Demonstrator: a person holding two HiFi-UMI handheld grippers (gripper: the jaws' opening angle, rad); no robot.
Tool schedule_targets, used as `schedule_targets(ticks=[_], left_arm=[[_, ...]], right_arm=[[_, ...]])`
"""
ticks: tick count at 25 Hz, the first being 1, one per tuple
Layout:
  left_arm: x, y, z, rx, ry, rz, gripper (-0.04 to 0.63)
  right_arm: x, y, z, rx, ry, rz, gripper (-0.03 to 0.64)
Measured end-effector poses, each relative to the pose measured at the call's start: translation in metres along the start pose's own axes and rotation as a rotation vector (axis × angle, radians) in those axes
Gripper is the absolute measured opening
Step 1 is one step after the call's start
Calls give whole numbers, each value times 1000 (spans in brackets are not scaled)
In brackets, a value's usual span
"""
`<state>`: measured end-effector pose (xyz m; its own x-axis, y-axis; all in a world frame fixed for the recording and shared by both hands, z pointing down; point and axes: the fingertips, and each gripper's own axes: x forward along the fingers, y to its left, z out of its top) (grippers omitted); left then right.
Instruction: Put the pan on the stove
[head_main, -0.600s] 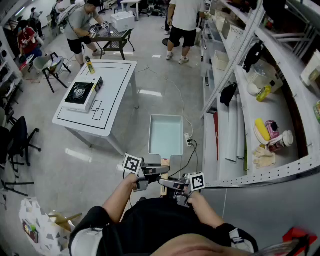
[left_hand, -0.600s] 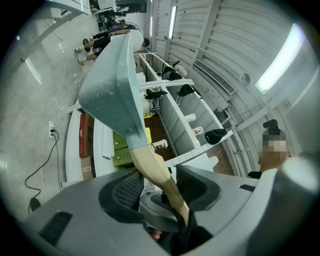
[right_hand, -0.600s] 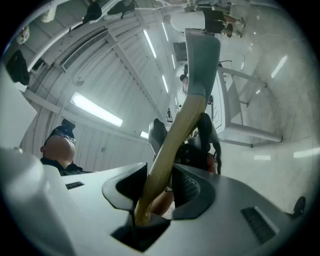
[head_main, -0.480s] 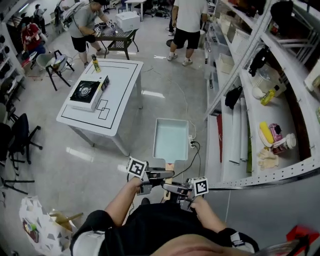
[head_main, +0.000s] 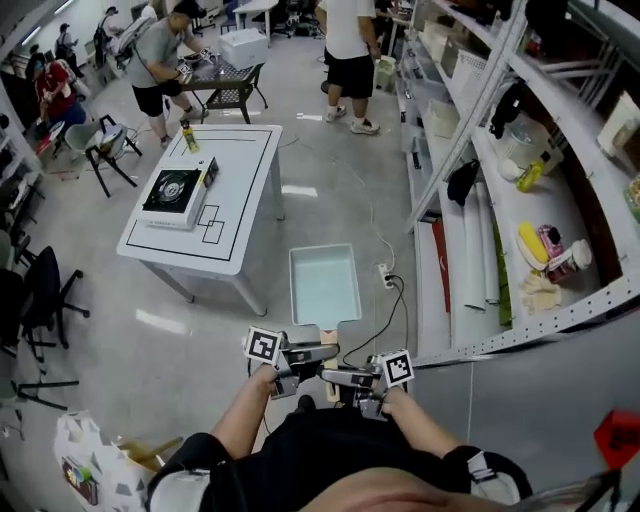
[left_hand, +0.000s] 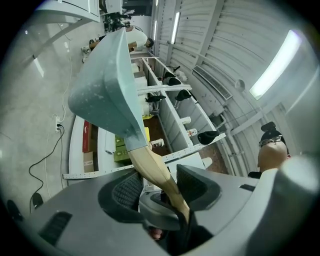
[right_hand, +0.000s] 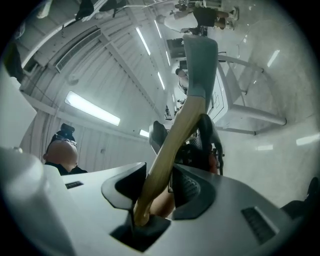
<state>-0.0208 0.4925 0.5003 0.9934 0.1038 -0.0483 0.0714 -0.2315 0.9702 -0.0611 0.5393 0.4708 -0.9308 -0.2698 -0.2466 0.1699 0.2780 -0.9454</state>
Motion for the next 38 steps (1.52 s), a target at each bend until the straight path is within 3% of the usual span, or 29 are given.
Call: schedule_targets(ticks=[2, 7, 12, 18, 30, 38], left_arm=[[4, -7, -1, -12, -16, -1, 215], [21, -20, 2, 77, 1, 41, 215], [48, -26, 8, 85, -8, 44, 215], [87, -36, 15, 147, 5, 35, 216], [141, -24, 16, 143, -20, 98, 218], [130, -1, 38, 89, -59, 128, 219]], right_arm=[[-3, 6, 0, 7, 7, 4, 164], [-18, 22, 2, 14, -6, 43, 156], [-41, 35, 14, 21, -18, 83, 152], [-73, 51, 27, -9, -10, 109, 153], [-127, 57, 42, -20, 34, 150, 156], [-119, 38, 63, 43, 68, 196, 156]])
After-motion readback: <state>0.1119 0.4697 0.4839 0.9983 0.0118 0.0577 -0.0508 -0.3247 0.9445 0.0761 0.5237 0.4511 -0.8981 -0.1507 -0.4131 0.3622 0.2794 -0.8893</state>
